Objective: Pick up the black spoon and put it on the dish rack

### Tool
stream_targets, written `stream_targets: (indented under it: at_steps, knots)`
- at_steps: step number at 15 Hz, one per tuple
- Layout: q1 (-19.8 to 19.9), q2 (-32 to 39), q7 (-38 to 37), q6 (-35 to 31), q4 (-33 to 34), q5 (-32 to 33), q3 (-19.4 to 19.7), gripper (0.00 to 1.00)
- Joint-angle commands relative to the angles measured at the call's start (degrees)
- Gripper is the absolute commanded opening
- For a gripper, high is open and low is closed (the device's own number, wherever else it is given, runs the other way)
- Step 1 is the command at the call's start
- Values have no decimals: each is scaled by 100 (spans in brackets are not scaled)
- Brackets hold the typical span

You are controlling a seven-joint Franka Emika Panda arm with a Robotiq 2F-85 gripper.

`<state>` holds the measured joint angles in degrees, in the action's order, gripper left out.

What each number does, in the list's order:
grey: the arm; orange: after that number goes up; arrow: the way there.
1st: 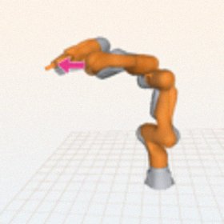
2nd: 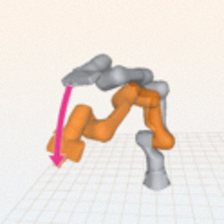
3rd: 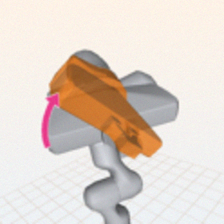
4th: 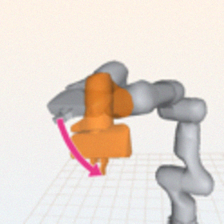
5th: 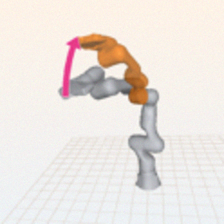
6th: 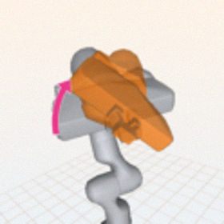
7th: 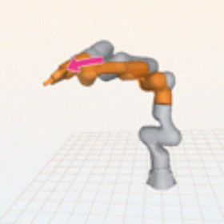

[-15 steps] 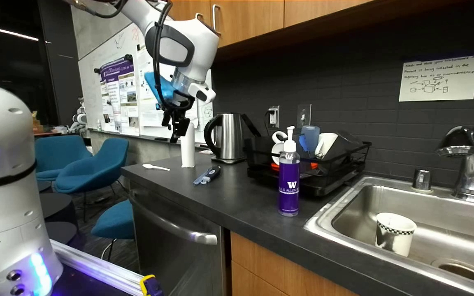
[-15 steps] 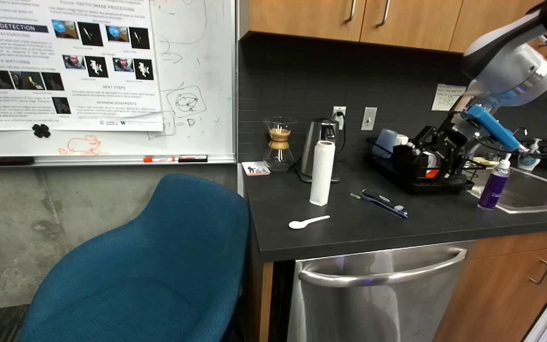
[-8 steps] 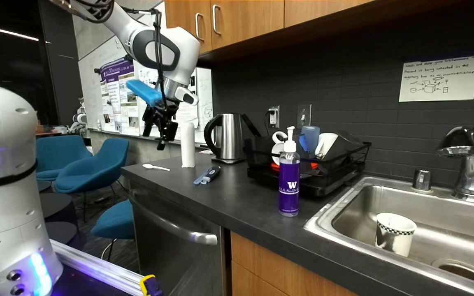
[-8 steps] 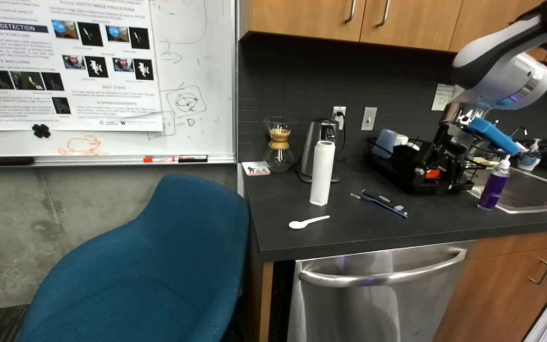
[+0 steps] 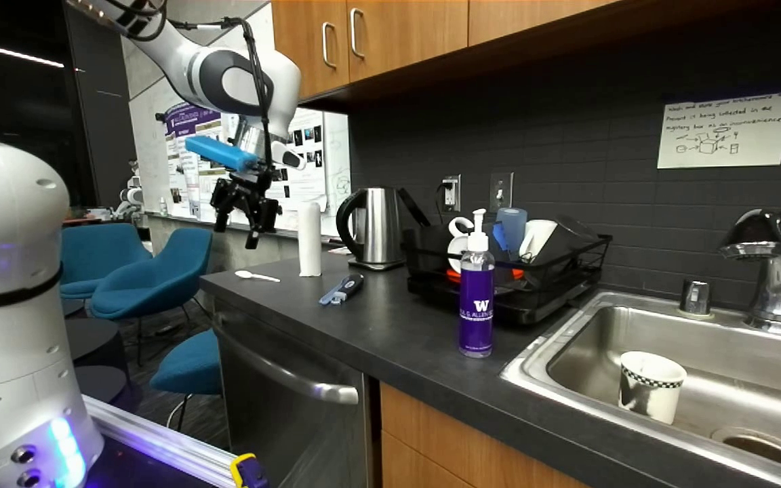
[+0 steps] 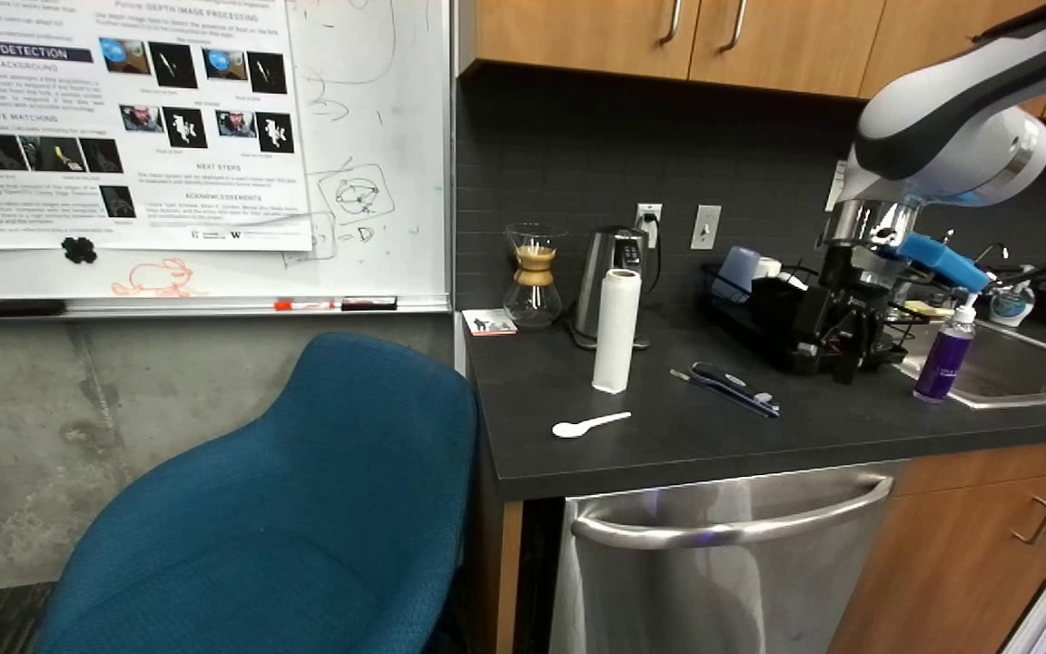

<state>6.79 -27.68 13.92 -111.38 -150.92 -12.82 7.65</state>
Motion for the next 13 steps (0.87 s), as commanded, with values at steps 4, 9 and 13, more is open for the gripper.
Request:
stream_targets:
  at_steps: [4,9,13]
  knots:
    - [-218,-736,-176,-61,-374,170,-211,100]
    - [-251,-1107,-359,-279,-528,530,-445,100]
    - [-330,-1354,-488,-434,-650,712,-554,100]
